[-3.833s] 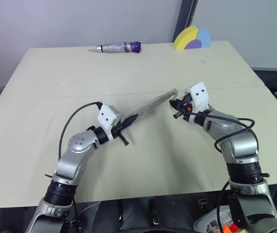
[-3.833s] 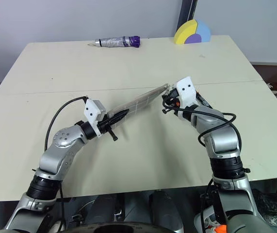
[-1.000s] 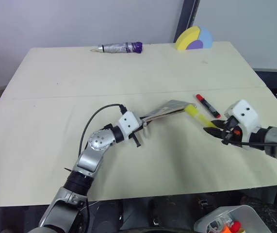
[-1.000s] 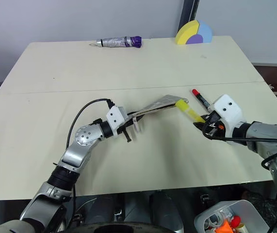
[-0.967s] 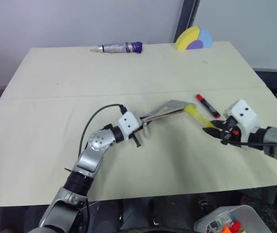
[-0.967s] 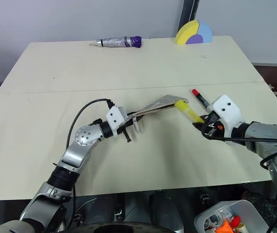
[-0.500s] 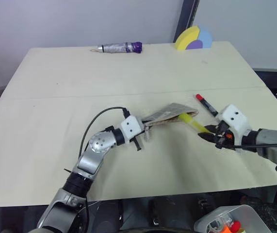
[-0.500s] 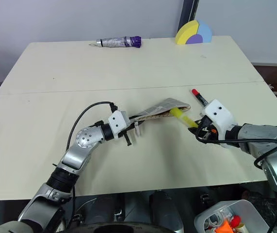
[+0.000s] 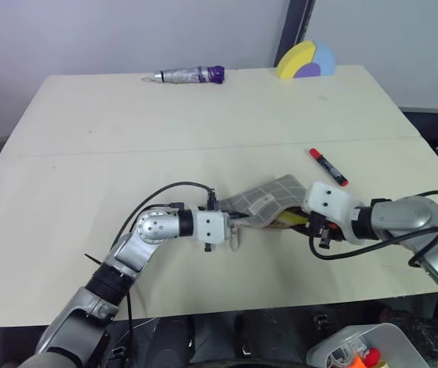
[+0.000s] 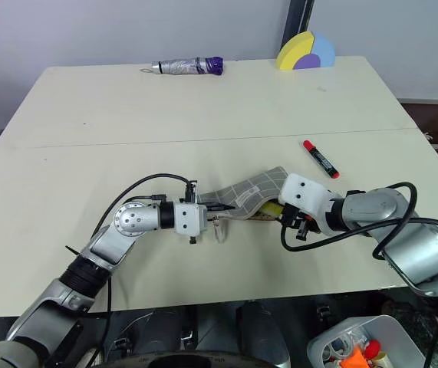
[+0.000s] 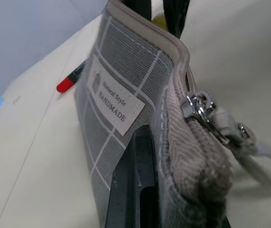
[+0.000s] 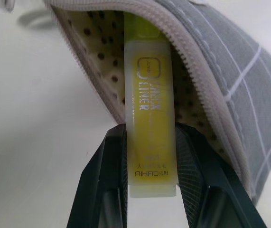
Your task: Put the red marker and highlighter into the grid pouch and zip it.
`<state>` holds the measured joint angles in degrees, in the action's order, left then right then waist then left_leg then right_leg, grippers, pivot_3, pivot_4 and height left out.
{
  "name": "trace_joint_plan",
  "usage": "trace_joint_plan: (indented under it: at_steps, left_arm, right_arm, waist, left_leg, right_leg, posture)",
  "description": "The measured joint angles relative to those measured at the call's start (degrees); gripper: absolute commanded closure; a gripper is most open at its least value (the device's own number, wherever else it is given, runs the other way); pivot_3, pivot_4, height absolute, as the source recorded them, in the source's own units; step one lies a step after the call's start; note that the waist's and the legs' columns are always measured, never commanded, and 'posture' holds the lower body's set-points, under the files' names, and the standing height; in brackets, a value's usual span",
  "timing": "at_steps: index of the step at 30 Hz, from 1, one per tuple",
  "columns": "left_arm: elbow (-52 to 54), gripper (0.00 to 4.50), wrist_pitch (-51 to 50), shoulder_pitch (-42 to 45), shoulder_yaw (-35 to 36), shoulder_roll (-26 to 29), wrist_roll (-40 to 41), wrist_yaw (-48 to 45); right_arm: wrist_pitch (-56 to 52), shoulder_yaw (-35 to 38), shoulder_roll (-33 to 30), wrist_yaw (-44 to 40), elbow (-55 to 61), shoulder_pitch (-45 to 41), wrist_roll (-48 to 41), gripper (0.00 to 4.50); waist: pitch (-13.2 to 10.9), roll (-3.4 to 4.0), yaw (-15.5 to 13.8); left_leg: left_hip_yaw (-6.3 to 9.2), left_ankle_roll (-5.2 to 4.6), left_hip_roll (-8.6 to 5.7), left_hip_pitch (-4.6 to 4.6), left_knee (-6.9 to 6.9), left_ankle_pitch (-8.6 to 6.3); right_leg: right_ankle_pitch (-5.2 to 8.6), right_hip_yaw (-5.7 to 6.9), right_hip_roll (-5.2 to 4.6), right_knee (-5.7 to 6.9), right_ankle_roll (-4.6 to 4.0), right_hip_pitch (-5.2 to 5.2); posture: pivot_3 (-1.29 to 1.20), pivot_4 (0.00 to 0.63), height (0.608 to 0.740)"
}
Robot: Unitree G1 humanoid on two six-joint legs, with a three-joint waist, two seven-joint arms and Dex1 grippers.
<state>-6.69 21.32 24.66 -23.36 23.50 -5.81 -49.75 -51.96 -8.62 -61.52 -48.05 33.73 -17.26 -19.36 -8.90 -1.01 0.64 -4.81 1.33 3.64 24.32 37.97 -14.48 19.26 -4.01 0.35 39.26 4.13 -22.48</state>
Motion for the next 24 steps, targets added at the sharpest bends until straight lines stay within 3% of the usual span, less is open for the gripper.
trace_joint_plan:
  at_steps: [4,11,15,24]
  left_arm:
    - [0.0,4.5,-1.0,0.0,0.1,-0.3,0.4,0.1]
    - [-0.1,4.5,-10.5,-1.3,5.2,-2.3,4.1,4.5]
    - [0.0,4.5,-14.9,-1.9,8.1,-4.9,5.3,9.1]
    - [0.2,4.5,-20.2,-1.3,11.4,-7.7,3.0,19.4]
  right_arm:
    - [1.7,4.1,-0.3,-1.1,0.4,0.6,-1.0,0.74]
    - [1.0,22.2,-0.3,-3.1,-1.7,3.8,-6.3,0.74]
    - [2.2,23.0,1.7,1.0,-10.0,5.0,-3.4,0.74]
    - [8.7,17.9,19.1,19.3,-39.5,-7.2,6.5,0.74]
  waist:
    - [0.0,0.0,0.1]
    - [0.0,-0.01,0.1]
    - [0.0,-0.02,0.1]
    - [0.0,0.07,0.4]
  left_leg:
    - [0.0,-0.01,0.0,0.0,0.02,0.0]
    - [0.01,-0.01,0.01,-0.04,0.03,0.0]
    - [0.01,-0.01,0.0,-0.05,0.1,0.0]
    - [-0.12,0.04,0.0,-0.14,0.04,0.03]
  right_leg:
    - [0.0,0.0,0.0,0.01,0.0,0.0]
    - [-0.01,0.02,0.01,0.02,0.01,0.07]
    - [-0.01,0.01,0.01,0.05,0.02,0.08]
    - [-0.02,-0.11,0.04,0.18,0.02,0.0]
  posture:
    - [0.0,0.15,0.74]
    - [0.0,0.15,0.74]
    - [0.0,0.15,0.74]
    - [0.0,0.15,0.74]
